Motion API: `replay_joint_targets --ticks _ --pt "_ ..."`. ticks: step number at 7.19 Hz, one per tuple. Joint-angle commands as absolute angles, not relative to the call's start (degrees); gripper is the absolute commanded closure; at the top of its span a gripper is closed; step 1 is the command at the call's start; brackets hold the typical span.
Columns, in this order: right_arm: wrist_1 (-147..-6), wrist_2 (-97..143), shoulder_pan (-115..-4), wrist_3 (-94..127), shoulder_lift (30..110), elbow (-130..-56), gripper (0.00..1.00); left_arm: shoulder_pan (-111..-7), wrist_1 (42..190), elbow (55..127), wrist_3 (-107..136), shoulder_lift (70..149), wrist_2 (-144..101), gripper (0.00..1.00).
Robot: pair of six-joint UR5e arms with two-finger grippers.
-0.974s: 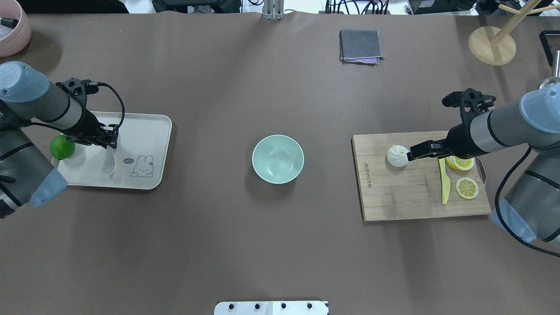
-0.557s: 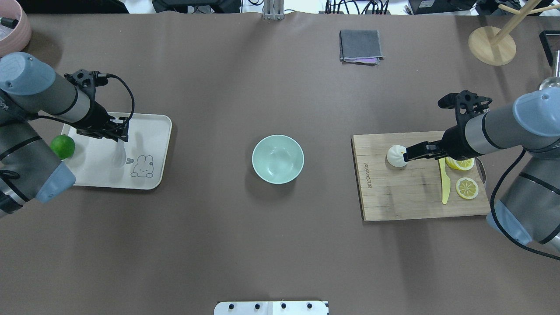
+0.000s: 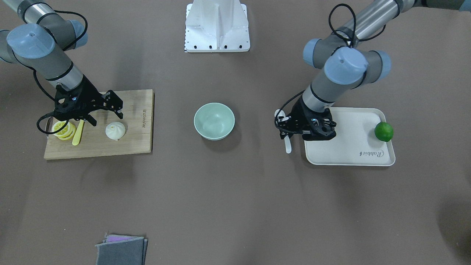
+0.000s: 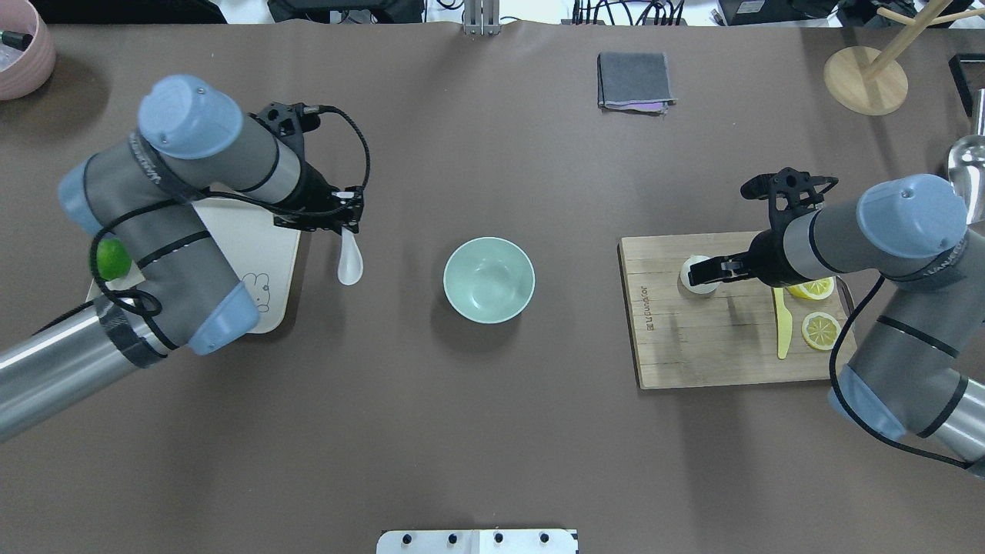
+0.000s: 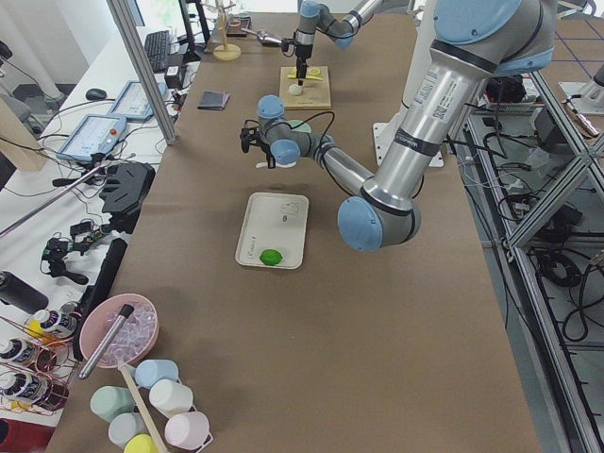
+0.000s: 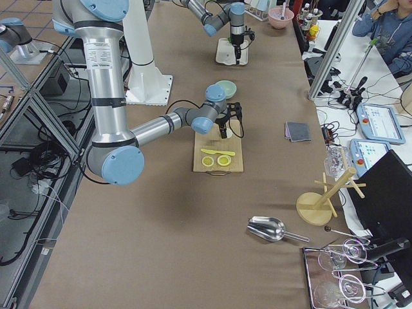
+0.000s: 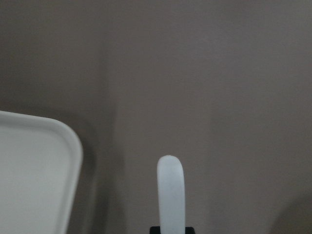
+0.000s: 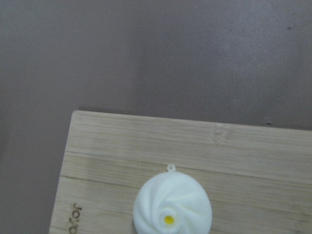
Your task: Put spoon and bun in bowl
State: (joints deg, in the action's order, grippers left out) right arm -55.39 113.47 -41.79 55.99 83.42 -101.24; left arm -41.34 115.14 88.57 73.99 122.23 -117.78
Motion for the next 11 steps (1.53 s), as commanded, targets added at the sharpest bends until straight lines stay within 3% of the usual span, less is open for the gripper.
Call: replay_joint_targets --ticks 1,3,4,6,7,9,11 --pt "-55.37 111.18 -41.57 56.07 81.04 -98.53 0.06 -36.67 115.14 86.32 79.53 127.78 -113.05 1.00" --pt "-55.28 111.09 -41.31 56.07 81.04 -98.35 0.17 -34.98 115.14 85.70 81.29 129.80 -110.74 1.00" --pt "-55.28 111.09 -40.79 56.07 81.04 -98.35 0.33 -34.37 115.22 84.04 82.17 131.29 -110.74 1.00" --pt "-55.28 111.36 -40.78 56.07 81.04 -98.61 0.82 -33.67 115.49 82.18 84.28 134.64 -108.65 1.00" --pt "-55.28 111.44 -40.78 56.07 80.95 -98.70 1.00 -33.40 115.84 82.09 84.29 134.91 -107.85 1.00" --pt "-55.28 111.53 -40.69 56.07 80.86 -98.79 1.00 -33.22 115.84 82.09 84.29 135.26 -107.75 0.02" --pt "-55.37 111.27 -40.69 57.12 79.03 -99.66 1.00 -33.83 115.67 84.10 84.55 134.74 -108.02 0.01"
